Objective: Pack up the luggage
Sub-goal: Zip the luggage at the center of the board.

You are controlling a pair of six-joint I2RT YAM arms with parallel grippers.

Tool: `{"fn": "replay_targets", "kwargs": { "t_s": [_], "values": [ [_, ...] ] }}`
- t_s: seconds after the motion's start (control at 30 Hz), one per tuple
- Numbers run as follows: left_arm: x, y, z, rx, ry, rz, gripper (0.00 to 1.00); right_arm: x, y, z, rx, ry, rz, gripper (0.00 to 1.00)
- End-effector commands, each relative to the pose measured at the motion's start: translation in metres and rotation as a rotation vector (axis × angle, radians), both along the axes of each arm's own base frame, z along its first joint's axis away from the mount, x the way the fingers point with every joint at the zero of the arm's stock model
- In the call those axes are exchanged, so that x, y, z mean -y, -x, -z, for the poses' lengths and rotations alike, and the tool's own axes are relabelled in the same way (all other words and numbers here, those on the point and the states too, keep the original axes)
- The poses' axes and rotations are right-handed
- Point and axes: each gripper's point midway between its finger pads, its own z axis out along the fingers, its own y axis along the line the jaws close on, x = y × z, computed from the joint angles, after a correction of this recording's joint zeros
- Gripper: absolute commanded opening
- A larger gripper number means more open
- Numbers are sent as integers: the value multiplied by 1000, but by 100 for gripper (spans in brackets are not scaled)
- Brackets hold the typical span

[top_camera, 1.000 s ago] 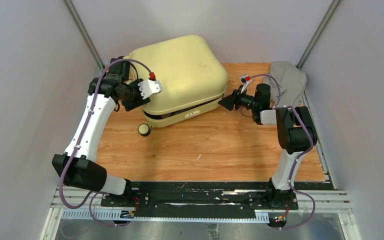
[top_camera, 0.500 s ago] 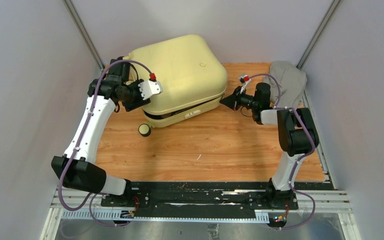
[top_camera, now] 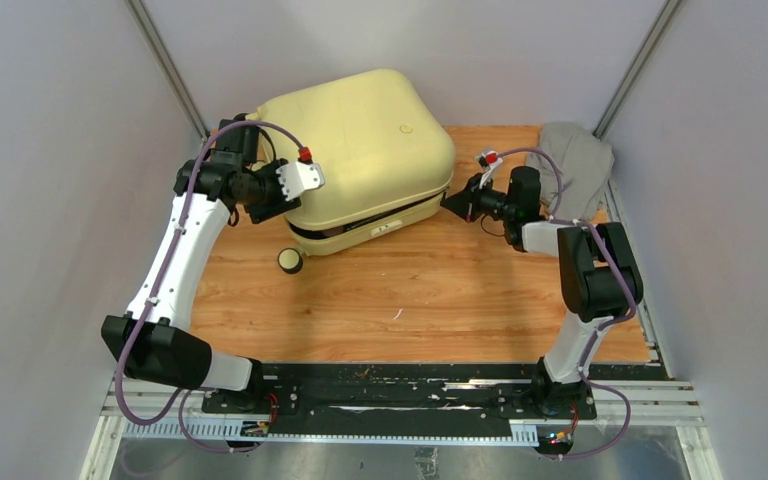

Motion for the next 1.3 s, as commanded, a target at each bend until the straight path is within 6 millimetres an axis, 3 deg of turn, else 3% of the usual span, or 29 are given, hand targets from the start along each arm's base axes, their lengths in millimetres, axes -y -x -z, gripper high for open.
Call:
{"fn": "replay_targets", "kwargs": {
  "t_s": [0.0, 0.3, 0.53, 0.63, 0.77, 0.83, 0.9, 0.97, 1.03, 1.17, 1.27],
  "values": [
    [11, 4, -26, 82, 54, 28, 0, -25, 17, -13, 74, 6, -36, 0],
    [29, 15, 2, -8, 87, 40, 0, -65, 66, 3, 14, -60, -111, 0],
    [26, 11, -4, 3, 84, -3, 0, -56, 83, 9, -26, -22, -74, 0],
    [32, 14, -3, -8, 116, 10, 0, -72, 96, 7, -42, -31, -94, 0],
    [37, 18, 3, -32, 130, 18, 0, -107, 128, 8, -76, -46, -203, 0],
    [37, 19, 4, -33, 129, 15, 0, -112, 140, 12, -105, -50, -231, 0],
    [35, 18, 1, -25, 124, 7, 0, -100, 140, 19, -128, -27, -191, 5],
    [32, 17, -5, -4, 113, -1, 0, -74, 130, 27, -168, 2, -89, 25],
    [27, 15, -12, 23, 98, -13, 0, -44, 116, 28, -191, 5, 29, 33],
    [27, 18, -22, 54, 106, -5, 0, 1, 94, 21, -199, 11, 179, 42],
    [30, 22, -22, 51, 125, 9, 0, 19, 79, 11, -178, 39, 245, 59]
  ]
}}
